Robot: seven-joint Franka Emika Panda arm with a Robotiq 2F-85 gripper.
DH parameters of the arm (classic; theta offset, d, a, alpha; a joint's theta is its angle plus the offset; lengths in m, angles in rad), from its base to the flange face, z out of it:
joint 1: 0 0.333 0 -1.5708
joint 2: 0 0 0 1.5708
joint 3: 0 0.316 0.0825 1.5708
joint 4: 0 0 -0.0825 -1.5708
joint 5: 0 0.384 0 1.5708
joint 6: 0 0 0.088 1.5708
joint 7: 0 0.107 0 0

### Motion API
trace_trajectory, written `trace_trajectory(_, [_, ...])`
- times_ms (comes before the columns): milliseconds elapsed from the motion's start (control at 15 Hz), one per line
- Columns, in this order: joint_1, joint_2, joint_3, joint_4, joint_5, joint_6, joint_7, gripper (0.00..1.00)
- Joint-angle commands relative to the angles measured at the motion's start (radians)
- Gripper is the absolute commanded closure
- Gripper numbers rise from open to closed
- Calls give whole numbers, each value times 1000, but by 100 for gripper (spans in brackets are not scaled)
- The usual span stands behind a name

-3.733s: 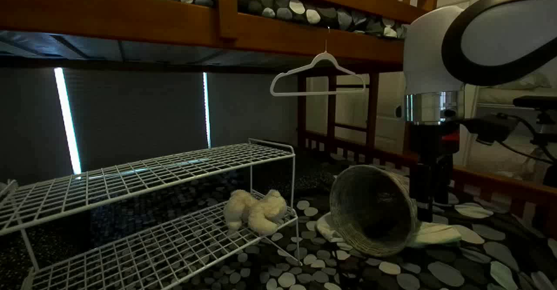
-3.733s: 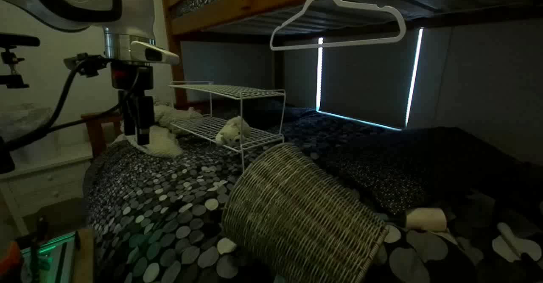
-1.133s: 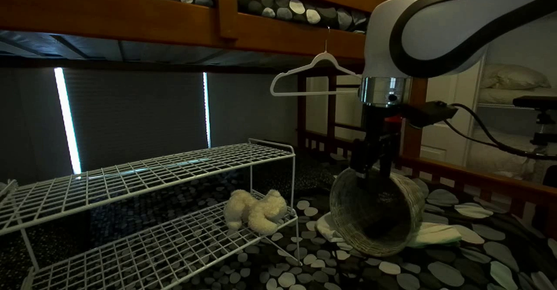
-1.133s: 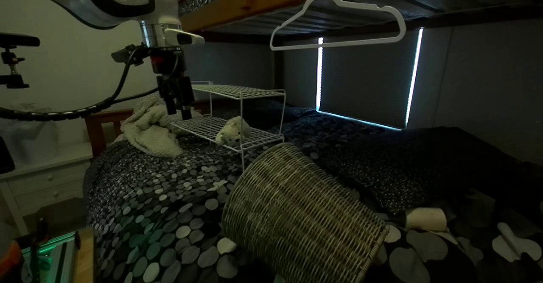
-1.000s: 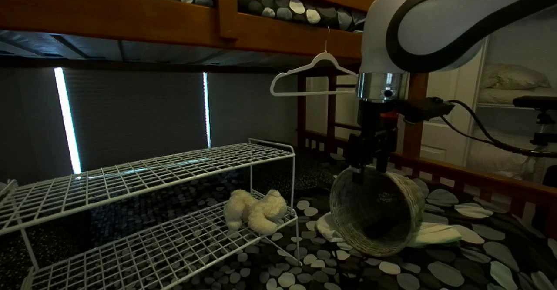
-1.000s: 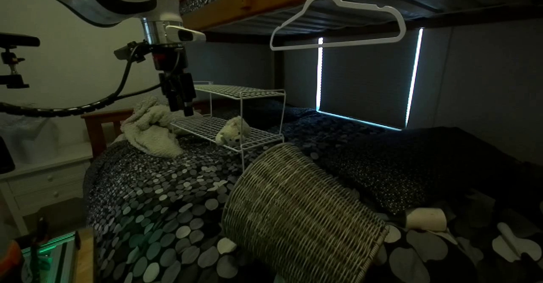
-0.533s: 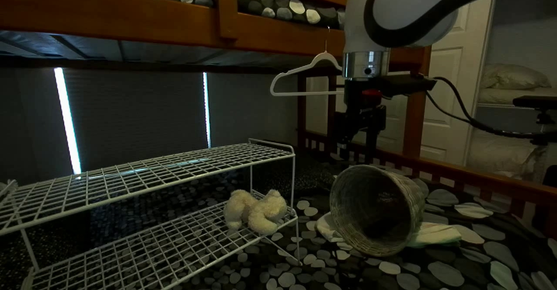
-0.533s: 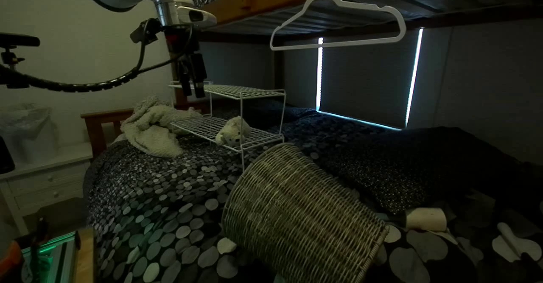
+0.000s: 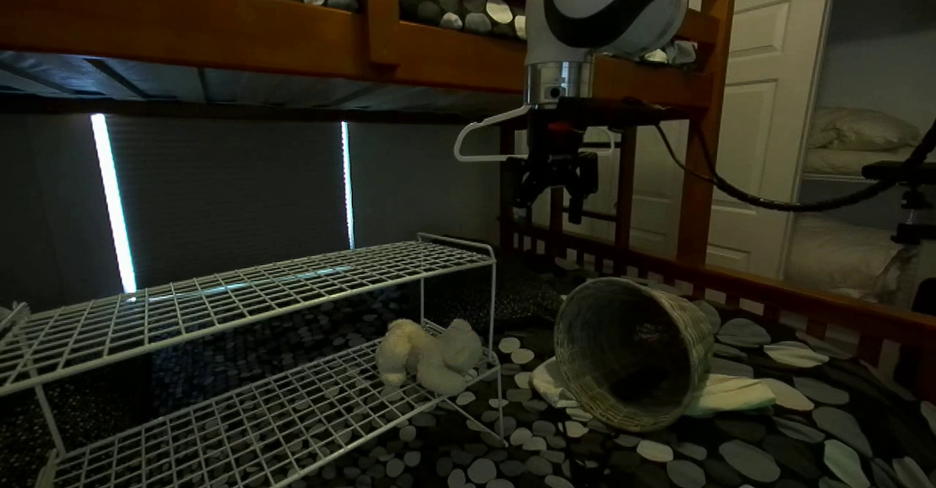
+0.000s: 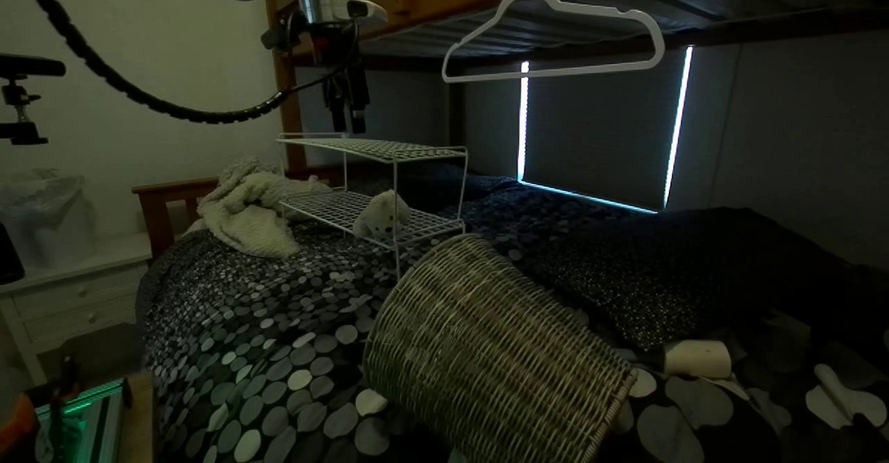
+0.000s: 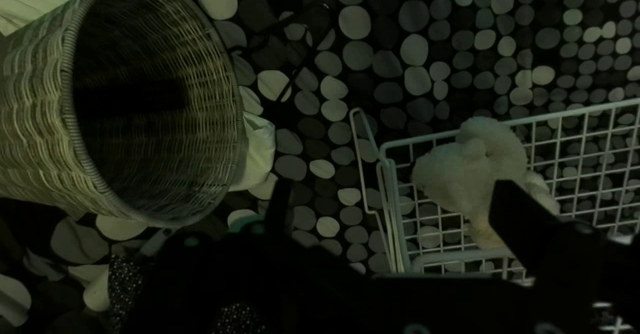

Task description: Move the rack slightly to the right

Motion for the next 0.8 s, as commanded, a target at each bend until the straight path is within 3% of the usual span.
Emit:
trace_trajectory(0, [14,20,-9,21,-6,-5,11,0])
trace_trajectory(467, [16,42,-9,43,-8,-12,15,0])
trace_trajectory(733, [3,143,23,155,-106,-58,221,0])
